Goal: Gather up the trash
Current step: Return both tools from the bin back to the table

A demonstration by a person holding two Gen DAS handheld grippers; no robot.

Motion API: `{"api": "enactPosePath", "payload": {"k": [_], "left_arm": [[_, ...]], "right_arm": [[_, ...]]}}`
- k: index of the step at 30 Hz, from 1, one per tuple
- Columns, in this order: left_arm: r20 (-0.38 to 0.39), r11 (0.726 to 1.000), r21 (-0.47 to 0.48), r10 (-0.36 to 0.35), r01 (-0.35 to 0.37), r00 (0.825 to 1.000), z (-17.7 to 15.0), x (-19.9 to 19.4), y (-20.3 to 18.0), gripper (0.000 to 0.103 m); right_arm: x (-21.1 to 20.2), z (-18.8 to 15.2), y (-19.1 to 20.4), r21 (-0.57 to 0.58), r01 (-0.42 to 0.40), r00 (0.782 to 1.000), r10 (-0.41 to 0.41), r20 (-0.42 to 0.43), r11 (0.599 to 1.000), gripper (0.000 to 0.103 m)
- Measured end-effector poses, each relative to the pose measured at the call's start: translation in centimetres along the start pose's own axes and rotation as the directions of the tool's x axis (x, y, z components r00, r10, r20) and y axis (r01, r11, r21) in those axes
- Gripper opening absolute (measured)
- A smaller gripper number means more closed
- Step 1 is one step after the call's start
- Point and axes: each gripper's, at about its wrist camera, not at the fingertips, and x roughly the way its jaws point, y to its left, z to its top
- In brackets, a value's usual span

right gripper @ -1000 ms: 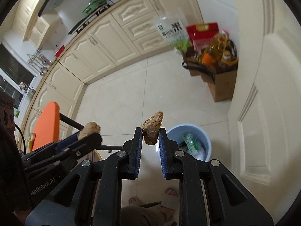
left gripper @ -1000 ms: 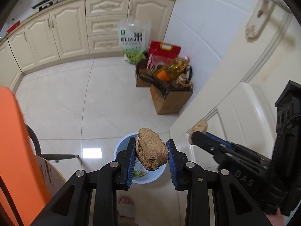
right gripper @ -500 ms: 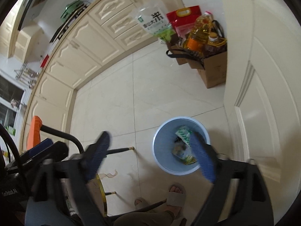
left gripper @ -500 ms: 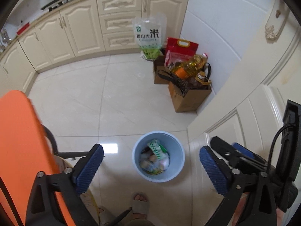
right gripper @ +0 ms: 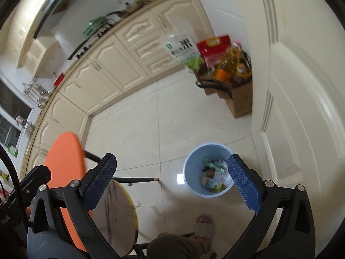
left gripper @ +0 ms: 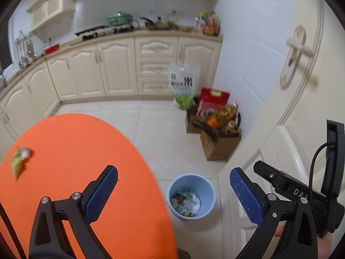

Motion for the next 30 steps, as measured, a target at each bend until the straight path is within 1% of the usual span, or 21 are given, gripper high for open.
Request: {"api": "enactPosePath", "payload": {"k": [4, 6, 7, 9, 14, 16, 19, 21, 24, 27, 30], "left_arm": [[0.075, 0.999, -0.037, 0.014, -0.011, 0.997, -2.7, -5.6, 3.1, 0.102], [0.117, 0.998, -0.054, 0.033, -0.027, 0.993, -4.2, -8.5, 4.8, 0.102], [0.132, 0.998, -0.061, 0.044, -0.036, 0.99, -5.0, -9.4, 5.2, 0.102], [0.161, 0.995, -0.082, 0.064, -0.051, 0.985, -6.6, -11.6, 6.6, 0.102], [0.222, 0.983, -0.156, 0.133, -0.1, 0.966, -10.8, -17.1, 10.6, 0.102], [0.238, 0.975, -0.191, 0.159, -0.114, 0.958, -12.5, -19.0, 12.2, 0.102], [0.262, 0.959, -0.246, 0.202, -0.137, 0.944, -15.2, -21.7, 14.4, 0.102], [0.273, 0.947, -0.282, 0.233, -0.154, 0.933, -17.1, -23.5, 15.6, 0.102], [0.283, 0.929, -0.328, 0.271, -0.173, 0.92, -19.5, -24.9, 16.4, 0.102], [0.288, 0.916, -0.356, 0.295, -0.184, 0.911, -21.8, -26.3, 16.6, 0.102], [0.298, 0.906, -0.376, 0.319, -0.196, 0.9, -24.1, -27.8, 16.3, 0.102]], "right_arm": [[-3.5, -1.0, 5.3, -0.08, -0.024, 0.998, 0.028, 0.052, 0.996, 0.103], [-5.0, -1.8, 8.1, -0.122, -0.034, 0.996, 0.044, 0.073, 0.992, 0.103], [-5.8, -2.3, 10.1, -0.15, -0.046, 0.995, 0.059, 0.084, 0.988, 0.103], [-7.0, -3.1, 12.6, -0.185, -0.059, 0.992, 0.078, 0.096, 0.981, 0.103], [-9.9, -6.0, 20.0, -0.314, -0.082, 0.983, 0.128, 0.129, 0.946, 0.103], [-10.9, -7.4, 23.4, -0.375, -0.083, 0.979, 0.146, 0.142, 0.923, 0.103], [-12.1, -9.3, 27.3, -0.443, -0.083, 0.973, 0.169, 0.158, 0.893, 0.103], [-12.7, -10.4, 29.2, -0.474, -0.09, 0.969, 0.186, 0.161, 0.876, 0.103], [-13.5, -12.1, 32.1, -0.525, -0.094, 0.964, 0.21, 0.165, 0.846, 0.103], [-13.8, -13.9, 34.7, -0.565, -0.114, 0.959, 0.238, 0.151, 0.817, 0.103], [-14.0, -15.1, 36.1, -0.59, -0.125, 0.956, 0.256, 0.144, 0.798, 0.103]]}}
